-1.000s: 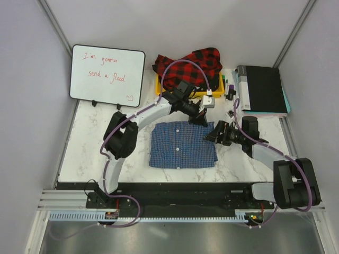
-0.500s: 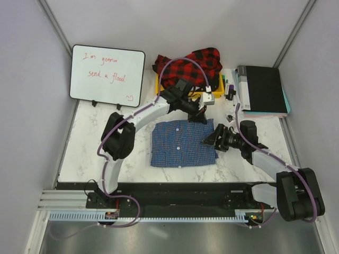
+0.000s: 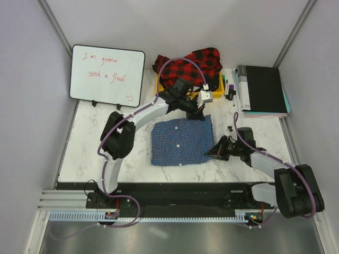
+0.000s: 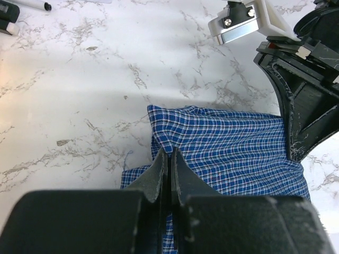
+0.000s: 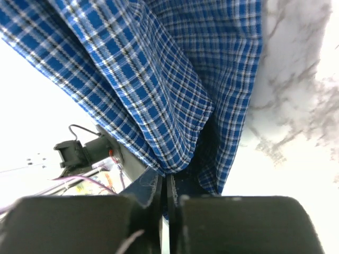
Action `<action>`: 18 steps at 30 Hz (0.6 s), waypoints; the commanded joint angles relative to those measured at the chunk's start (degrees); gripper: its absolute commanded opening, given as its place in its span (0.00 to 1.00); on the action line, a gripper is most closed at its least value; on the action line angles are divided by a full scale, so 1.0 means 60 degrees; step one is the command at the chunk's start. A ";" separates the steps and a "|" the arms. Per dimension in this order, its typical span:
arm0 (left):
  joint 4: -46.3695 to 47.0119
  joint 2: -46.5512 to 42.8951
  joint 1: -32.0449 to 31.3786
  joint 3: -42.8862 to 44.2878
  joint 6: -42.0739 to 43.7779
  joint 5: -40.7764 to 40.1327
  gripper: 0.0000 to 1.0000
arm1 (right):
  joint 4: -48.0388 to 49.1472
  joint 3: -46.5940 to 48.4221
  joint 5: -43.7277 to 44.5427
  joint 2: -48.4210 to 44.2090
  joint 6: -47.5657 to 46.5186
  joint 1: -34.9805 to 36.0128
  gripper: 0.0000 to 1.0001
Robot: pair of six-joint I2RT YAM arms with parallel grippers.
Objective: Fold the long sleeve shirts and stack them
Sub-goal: Fold the shirt
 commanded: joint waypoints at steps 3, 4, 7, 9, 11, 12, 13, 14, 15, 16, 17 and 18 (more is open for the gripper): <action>0.0425 0.0075 0.0095 -0.0077 0.0055 -0.0407 0.02 | 0.0560 0.0238 0.0276 0.0916 -0.0345 0.0069 0.00; 0.0410 0.0119 0.0095 -0.0092 0.0099 -0.0437 0.02 | 0.0589 0.0369 0.0275 0.0978 -0.0388 0.0069 0.00; 0.0308 0.0309 0.0095 -0.0136 0.0216 -0.0554 0.02 | 0.0065 0.0677 0.0436 0.1314 -0.0871 0.0156 0.04; 0.0191 0.0456 0.0095 -0.0136 0.0362 -0.0656 0.02 | -0.0215 0.0780 0.0597 0.1491 -0.1076 0.0171 0.19; 0.0146 0.0763 0.0095 -0.0077 0.0508 -0.1006 0.02 | -0.0829 0.1014 0.0729 0.1433 -0.1208 0.0331 0.37; 0.0132 0.0851 0.0095 -0.0063 0.0553 -0.1095 0.02 | -0.1005 0.1073 0.0758 0.1360 -0.1325 0.0376 0.41; 0.0117 0.0954 0.0095 -0.0034 0.0626 -0.1169 0.02 | -0.1413 0.1131 0.0933 0.1272 -0.1384 0.0376 0.51; 0.0117 0.1114 0.0095 -0.0004 0.0685 -0.1242 0.04 | -0.1649 0.1190 0.0949 0.1170 -0.1515 0.0391 0.54; 0.0117 0.1188 0.0095 0.0025 0.0729 -0.1272 0.05 | -0.1869 0.1249 0.1022 0.1082 -0.1647 0.0420 0.59; 0.0131 0.1261 0.0095 0.0112 0.0744 -0.1287 0.07 | -0.2364 0.1423 0.1269 0.0994 -0.1866 0.0420 0.70; 0.0132 0.1393 0.0095 0.0157 0.0700 -0.1316 0.10 | -0.2616 0.1541 0.1344 0.0921 -0.1984 0.0420 0.76; 0.0117 0.1452 0.0095 0.0215 0.0700 -0.1345 0.13 | -0.2908 0.1687 0.1417 0.0920 -0.2101 0.0435 0.81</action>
